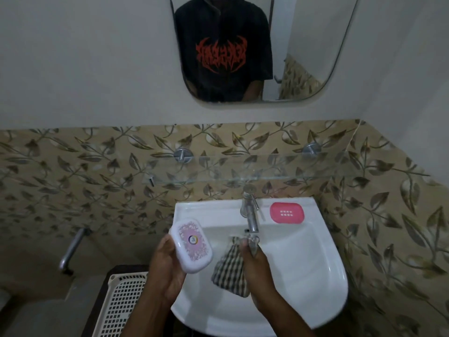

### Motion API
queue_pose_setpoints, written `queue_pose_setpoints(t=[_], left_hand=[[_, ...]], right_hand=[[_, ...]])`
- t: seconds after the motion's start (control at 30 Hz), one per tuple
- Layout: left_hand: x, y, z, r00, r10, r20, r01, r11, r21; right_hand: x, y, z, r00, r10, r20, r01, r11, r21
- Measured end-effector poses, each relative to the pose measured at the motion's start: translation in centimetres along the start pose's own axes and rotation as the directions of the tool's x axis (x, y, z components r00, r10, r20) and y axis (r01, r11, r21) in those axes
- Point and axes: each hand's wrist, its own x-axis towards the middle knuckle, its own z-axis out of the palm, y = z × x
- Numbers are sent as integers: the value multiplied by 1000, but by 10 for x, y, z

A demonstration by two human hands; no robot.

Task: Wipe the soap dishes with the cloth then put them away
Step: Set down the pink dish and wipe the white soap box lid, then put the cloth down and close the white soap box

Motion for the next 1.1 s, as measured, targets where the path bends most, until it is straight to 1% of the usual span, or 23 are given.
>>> queue_pose_setpoints(t=[0.03,0.1,0.17,0.33,0.37,0.5,0.57,0.63,0.67,0.77,0.8,0.87,0.93,1.0,1.03,1.07,1.1], left_hand=[[1,-1,-5,1000,0,-12,0,1000,-11],[5,-4,-16,999,4,-35,-5,1000,-11],[10,-9,-25,999,1,-53,-2,1000,-14],[28,-12,-38,997,-13,-75,9,998,-57],[32,-12,-40,997,-12,-81,7,998,-61],[43,-9,-50,994,2,-107,-14,995,-103],[47,-6,-54,993,1,-121,-17,991,-131],[49,-6,-58,990,-3,-138,-14,992,-123],[50,-6,-60,990,-5,-143,-12,993,-118],[51,-7,-60,990,-4,-140,-12,994,-111],[51,-8,-59,991,-2,-137,-13,994,-111],[54,-9,-55,992,3,-124,-17,994,-112],[55,-10,-47,995,0,-102,-12,993,-116],[58,-12,-37,997,0,-73,-8,995,-103],[60,-14,-31,998,0,-57,-6,996,-92],[61,-16,-24,999,-3,-41,-1,997,-84],[63,-18,-18,1000,-9,-25,7,997,-79]], right_hand=[[11,5,3,993,115,-16,-114,991,73],[33,12,12,956,290,-51,-279,947,161],[54,15,25,921,385,-55,-366,905,218],[110,1,65,874,486,23,-468,828,307],[123,-3,75,874,483,50,-469,812,348],[171,-2,115,915,376,146,-397,772,497],[189,5,123,908,388,161,-410,734,541],[198,11,124,869,469,157,-482,730,485],[199,15,122,857,498,135,-504,751,427],[206,28,118,884,462,72,-462,843,276],[206,30,115,888,457,61,-457,858,234],[202,30,110,880,472,58,-470,845,256],[191,25,105,897,437,62,-439,870,225],[170,17,99,906,418,59,-420,878,230],[153,9,94,902,417,107,-431,874,223],[135,3,88,898,398,188,-429,886,176],[118,-2,80,893,346,287,-393,911,123]])
